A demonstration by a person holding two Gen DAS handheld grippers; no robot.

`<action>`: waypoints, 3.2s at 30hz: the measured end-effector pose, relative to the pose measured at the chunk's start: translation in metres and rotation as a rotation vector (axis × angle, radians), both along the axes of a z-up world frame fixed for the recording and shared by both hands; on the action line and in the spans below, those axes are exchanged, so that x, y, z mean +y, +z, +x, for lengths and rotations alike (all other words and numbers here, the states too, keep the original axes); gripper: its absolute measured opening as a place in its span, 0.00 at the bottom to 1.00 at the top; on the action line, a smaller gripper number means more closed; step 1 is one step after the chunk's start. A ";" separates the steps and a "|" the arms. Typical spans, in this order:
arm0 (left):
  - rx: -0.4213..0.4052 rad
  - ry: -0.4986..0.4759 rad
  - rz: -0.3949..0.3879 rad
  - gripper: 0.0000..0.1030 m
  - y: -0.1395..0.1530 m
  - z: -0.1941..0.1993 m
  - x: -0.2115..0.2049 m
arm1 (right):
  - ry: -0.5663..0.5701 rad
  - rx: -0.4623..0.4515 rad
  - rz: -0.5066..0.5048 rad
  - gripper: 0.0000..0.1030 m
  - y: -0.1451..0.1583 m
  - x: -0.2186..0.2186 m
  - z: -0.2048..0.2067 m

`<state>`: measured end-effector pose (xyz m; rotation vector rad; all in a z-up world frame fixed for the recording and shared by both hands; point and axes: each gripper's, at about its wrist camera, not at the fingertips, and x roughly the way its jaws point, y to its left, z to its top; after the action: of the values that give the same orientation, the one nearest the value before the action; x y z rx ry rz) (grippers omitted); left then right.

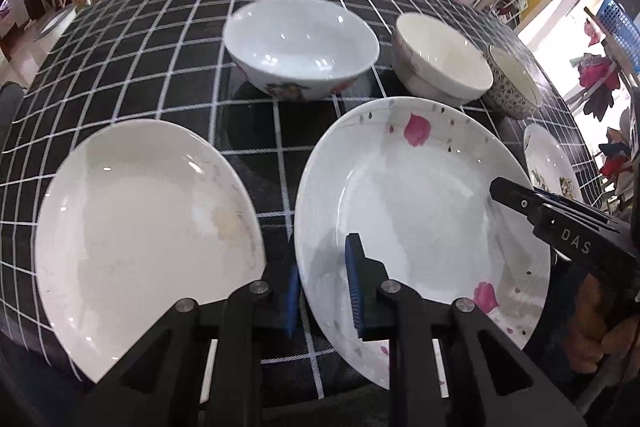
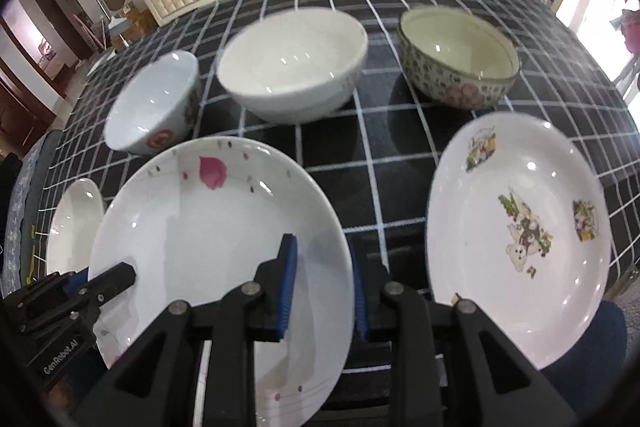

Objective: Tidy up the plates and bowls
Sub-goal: 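Grasp the rim of the pink-spotted plate with the left gripper, then lift the pink-spotted plate and carry it over the plain white plate, then lower the pink-spotted plate onto the plain white plate and release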

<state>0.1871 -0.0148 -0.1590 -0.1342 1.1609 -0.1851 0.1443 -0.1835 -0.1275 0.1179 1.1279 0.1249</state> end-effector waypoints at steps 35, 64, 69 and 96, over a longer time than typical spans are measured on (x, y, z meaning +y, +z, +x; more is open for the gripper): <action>-0.020 0.309 0.045 0.18 0.020 -0.071 0.180 | 0.283 -0.006 0.011 0.29 -0.002 0.185 0.017; -0.015 0.322 0.097 0.19 0.008 -0.060 0.182 | 0.312 -0.021 -0.091 0.29 -0.014 0.200 0.012; -0.024 0.325 0.098 0.19 0.010 -0.064 0.182 | 0.308 -0.018 -0.105 0.32 -0.015 0.198 0.011; -0.289 0.170 0.078 0.45 0.114 -0.077 0.083 | 0.208 -0.257 0.018 0.76 0.084 0.110 -0.029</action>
<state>0.1102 0.0687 -0.0451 -0.1314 0.8623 -0.0072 0.1153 -0.0737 -0.0439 -0.0008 0.8799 0.3269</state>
